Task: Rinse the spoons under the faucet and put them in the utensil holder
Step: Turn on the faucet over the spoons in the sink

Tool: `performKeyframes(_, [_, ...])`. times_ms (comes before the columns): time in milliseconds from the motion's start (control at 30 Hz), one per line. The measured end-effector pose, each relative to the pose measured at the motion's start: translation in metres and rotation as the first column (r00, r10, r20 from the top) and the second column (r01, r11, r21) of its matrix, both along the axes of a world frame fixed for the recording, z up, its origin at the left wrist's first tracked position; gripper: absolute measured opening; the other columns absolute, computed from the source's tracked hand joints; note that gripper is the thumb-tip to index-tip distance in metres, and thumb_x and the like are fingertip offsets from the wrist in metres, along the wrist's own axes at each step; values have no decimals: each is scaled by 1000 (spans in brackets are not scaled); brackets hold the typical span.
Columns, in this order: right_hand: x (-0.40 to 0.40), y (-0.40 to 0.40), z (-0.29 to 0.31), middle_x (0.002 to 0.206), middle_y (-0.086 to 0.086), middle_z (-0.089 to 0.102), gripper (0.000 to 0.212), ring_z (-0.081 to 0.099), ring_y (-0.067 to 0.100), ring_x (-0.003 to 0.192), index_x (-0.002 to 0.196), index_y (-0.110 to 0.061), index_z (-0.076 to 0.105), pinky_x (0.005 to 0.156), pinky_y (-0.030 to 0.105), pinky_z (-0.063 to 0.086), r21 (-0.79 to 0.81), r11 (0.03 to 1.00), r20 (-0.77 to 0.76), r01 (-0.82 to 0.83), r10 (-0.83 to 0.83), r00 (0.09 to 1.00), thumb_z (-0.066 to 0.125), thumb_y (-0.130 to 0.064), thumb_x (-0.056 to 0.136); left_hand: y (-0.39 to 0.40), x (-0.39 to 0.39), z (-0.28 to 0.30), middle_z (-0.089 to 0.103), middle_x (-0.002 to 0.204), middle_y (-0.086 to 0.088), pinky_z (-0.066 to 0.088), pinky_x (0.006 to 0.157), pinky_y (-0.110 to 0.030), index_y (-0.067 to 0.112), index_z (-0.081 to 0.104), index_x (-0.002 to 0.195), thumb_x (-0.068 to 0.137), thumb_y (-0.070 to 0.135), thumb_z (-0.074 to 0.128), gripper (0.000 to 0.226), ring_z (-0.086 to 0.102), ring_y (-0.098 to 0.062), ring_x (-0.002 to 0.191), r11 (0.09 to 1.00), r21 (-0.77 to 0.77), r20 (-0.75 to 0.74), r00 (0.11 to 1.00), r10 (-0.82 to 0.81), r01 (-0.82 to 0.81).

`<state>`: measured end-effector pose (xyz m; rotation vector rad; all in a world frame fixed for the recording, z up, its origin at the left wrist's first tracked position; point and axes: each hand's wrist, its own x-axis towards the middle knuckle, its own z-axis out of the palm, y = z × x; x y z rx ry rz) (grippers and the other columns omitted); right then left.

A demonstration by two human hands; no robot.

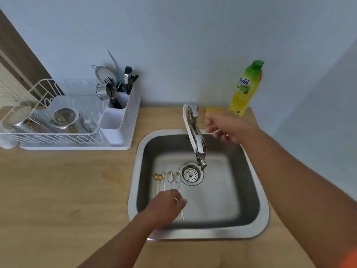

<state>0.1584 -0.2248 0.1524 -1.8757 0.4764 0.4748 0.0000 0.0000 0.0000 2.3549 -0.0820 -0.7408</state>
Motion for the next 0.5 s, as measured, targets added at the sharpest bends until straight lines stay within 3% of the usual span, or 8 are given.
performKeyframes(100, [29, 17, -7, 70, -6, 60, 18, 45, 4, 41, 85, -23, 56, 39, 12, 27, -109, 994, -42, 15, -20, 999, 51, -35, 98, -2, 16, -20, 73, 106, 2, 50, 78, -30, 25, 68, 109, 96, 49, 52, 31, 66, -16, 89, 997, 77, -7, 1000, -16, 16])
performKeyframes(267, [56, 31, -25, 68, -2, 58, 18, 41, 6, 40, 85, -19, 54, 41, 13, 25, -156, 988, -95, 8, -23, 995, 46, -26, 99, -11, 38, -51, 71, 112, -2, 45, 74, -30, 22, 66, 107, 95, 47, 49, 32, 62, -20, 90, 983, 180, -73, 997, -11, 24])
performKeyframes(367, [63, 35, -34, 67, -3, 61, 21, 43, 7, 41, 85, -17, 58, 43, 13, 26, -145, 989, -88, 11, -24, 996, 46, -27, 99, -15, 47, -67, 70, 106, -6, 50, 75, -33, 16, 64, 101, 92, 44, 48, 33, 67, -25, 93, 978, 207, -126, 991, 43, -16])
performKeyframes(500, [72, 36, -40, 65, -3, 60, 21, 40, 7, 40, 80, -17, 59, 39, 12, 24, -71, 996, -85, 60, -65, 994, 46, -23, 95, -22, 51, -85, 62, 89, -4, 43, 66, -31, 16, 58, 88, 92, 42, 48, 28, 63, -25, 82, 962, 264, -161, 981, 109, -64])
